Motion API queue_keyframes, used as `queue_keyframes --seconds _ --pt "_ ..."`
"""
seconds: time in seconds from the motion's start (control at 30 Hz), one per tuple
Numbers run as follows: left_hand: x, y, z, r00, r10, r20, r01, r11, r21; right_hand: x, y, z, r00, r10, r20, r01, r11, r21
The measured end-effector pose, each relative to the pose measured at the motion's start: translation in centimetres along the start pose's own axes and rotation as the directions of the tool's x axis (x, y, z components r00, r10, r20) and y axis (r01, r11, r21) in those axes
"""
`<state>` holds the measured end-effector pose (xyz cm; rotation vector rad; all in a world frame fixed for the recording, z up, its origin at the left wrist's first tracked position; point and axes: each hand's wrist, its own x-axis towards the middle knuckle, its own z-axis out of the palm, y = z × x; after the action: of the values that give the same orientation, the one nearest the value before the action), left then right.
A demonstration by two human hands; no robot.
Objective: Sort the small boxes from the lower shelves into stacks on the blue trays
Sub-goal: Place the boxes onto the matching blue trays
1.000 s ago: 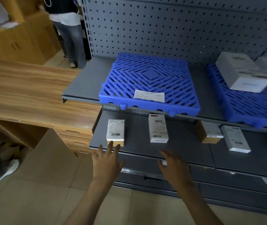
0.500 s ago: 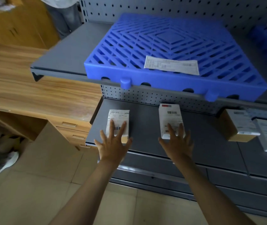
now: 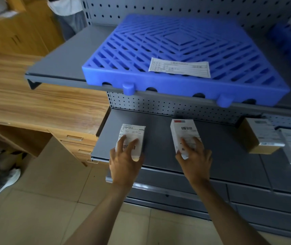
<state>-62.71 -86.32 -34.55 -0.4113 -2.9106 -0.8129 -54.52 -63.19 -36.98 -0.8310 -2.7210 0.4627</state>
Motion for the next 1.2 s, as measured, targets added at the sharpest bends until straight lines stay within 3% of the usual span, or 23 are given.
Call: queue_keyframes --seconds 0.53,0.7,0.87,1.2 --pt "-14.7 4.4 -14.4 0.999 -0.021 -0.034 0.019 0.998 -0.061 -14.0 0.2 -14.4 0.969 -0.174 -0.172 0.194 0.976 0.102" --pt "-17.9 6.5 -19.7 0.995 0.073 -0.069 -0.076 0.996 -0.047 -18.8 -1.6 -20.2 0.961 -0.171 -0.220 0.213 0.959 0.186" --pt "-19.9 7.9 -24.8 0.980 0.104 -0.167 -0.116 0.992 -0.058 -23.1 -4.2 -27.2 0.940 -0.156 -0.304 0.246 0.925 0.288" --pt "-18.5 12.2 -31.8 0.903 0.217 -0.370 -0.284 0.949 -0.136 -22.2 -7.9 -38.4 0.841 -0.181 -0.510 0.340 0.910 0.237"
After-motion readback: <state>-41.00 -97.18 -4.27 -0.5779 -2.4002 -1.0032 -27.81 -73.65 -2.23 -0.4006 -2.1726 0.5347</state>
